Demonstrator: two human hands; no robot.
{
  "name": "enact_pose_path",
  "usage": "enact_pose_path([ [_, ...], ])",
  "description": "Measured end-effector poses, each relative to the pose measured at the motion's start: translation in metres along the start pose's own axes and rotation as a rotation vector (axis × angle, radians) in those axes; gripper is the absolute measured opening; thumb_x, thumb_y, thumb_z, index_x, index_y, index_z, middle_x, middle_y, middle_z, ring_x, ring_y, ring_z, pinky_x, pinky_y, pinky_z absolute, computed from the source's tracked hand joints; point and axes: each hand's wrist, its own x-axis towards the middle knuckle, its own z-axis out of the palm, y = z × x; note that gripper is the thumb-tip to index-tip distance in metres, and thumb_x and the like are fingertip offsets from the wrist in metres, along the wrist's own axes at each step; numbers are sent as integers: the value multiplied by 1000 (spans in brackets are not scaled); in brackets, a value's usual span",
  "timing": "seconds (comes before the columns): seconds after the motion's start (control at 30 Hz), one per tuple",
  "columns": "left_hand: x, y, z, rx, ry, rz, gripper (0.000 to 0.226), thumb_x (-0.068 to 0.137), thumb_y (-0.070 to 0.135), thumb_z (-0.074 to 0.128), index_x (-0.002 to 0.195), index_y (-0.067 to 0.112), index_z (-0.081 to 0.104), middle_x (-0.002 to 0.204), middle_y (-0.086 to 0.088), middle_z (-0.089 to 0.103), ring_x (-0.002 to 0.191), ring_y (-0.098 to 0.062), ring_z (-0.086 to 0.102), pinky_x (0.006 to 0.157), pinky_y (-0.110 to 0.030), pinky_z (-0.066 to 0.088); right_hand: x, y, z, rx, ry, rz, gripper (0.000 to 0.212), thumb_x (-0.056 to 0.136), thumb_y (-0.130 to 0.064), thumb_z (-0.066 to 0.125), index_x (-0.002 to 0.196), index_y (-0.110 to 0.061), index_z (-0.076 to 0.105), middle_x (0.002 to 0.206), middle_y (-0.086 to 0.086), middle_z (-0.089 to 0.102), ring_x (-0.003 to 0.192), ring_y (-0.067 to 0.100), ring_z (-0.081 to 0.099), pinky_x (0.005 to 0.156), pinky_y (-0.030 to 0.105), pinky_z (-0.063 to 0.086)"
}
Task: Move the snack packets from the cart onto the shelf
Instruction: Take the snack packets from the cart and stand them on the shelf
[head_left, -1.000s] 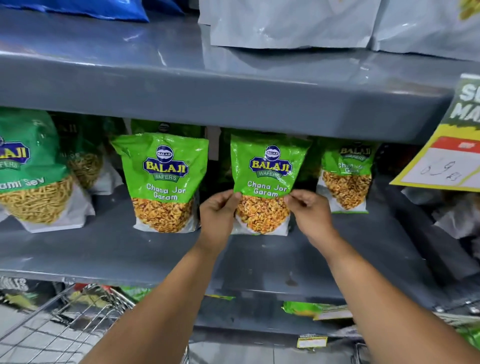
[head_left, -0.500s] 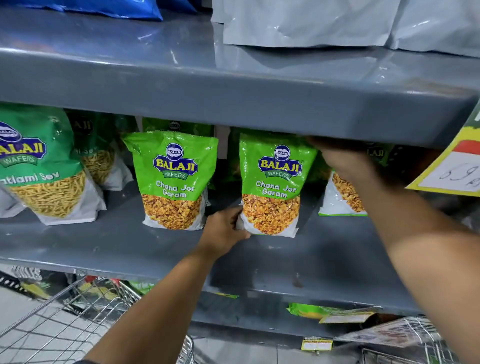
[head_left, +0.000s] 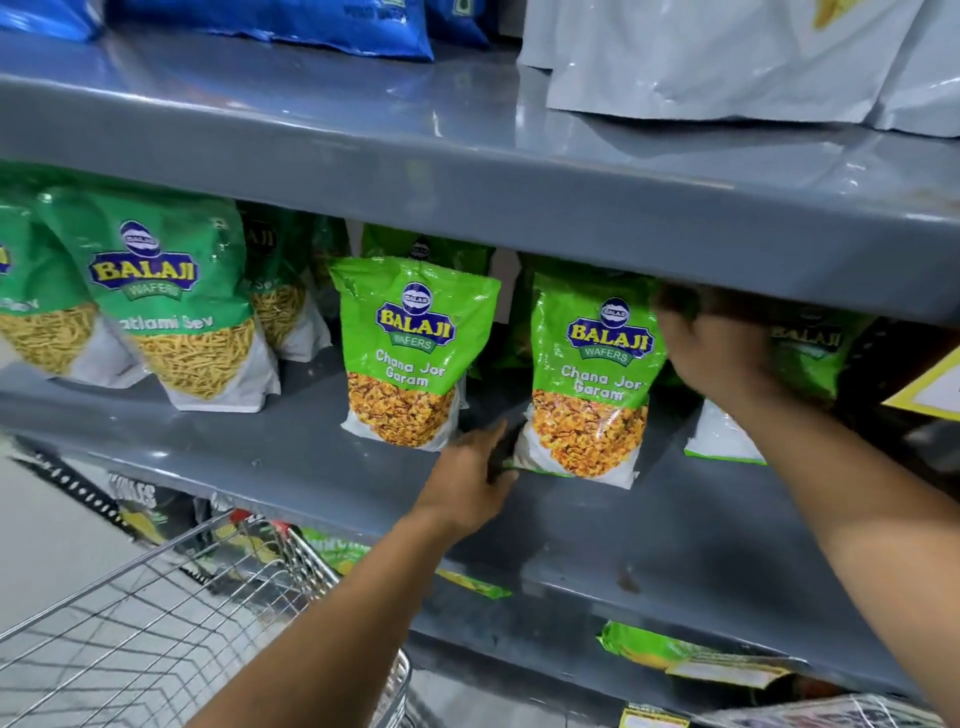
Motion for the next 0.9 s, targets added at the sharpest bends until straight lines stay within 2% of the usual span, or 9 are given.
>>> enact_pose_path([
  [0.07,-24,-2,-14,46,96,-25,51,89,24,57,138,12,48,139,-10,56,130,-25,50,103,-31,43,-10,-15,4,50,-48,-155,45,88,-35,42,118,-7,59,124,23,61,117,39,54,100,44,41],
  [0.2,-98,-23,-50,138,311,-16,34,88,18,57,121,10,62,118,-6,70,104,-22,67,86,-18,47,-43,-62,23,171,-44,-572,28,86,-14,54,112,-14,64,125,10,63,118,31,54,103,43,38],
  [0.3,-167,-56,-72,15,482,-345,36,90,14,59,125,17,62,114,2,68,95,-1,66,78,2,42,-75,-101,49,289,-81,-777,29,84,-8,58,113,-12,63,127,9,61,124,30,51,106,44,34],
  [0.37,-215,-76,-78,-85,606,-679,38,90,17,58,128,15,59,118,-3,67,101,-4,64,86,-13,46,-100,-134,71,459,-147,-856,29,83,-4,58,111,-8,64,124,13,63,121,33,53,106,43,36],
  [0.43,-250,-93,-84,-274,724,-1007,35,88,17,57,121,4,60,117,-16,66,105,-26,64,92,-29,50,-128,-165,92,597,-257,-875,28,83,-3,58,110,-4,65,122,16,63,120,33,54,105,45,39],
  [0.53,-299,-108,-91,-543,833,-1373,7,81,17,56,75,14,54,84,-10,54,75,-20,55,71,-23,49,-172,-214,121,685,-605,-822,34,80,-2,61,113,-10,64,123,11,63,122,29,53,107,40,37],
  [0.67,-338,-139,-75,-634,851,-1641,39,89,17,50,125,3,53,126,-16,56,113,-24,56,96,-32,45,-216,-269,159,592,-1102,-748,36,84,-18,58,120,-22,58,129,4,59,120,22,53,97,23,34],
  [0.8,-354,-174,-66,-818,939,-1744,30,91,11,39,111,-2,56,112,-22,59,99,-29,57,90,-37,47,-252,-310,202,404,-1416,-697,41,86,-28,57,127,-22,52,133,3,55,118,23,53,94,27,39],
  [0.9,-369,-193,-69,-638,798,-1802,37,92,11,44,125,-1,56,130,-20,60,115,-30,61,82,-27,53,-280,-327,229,346,-1566,-626,32,86,-27,57,118,-19,56,125,1,56,103,21,56,86,28,43],
])
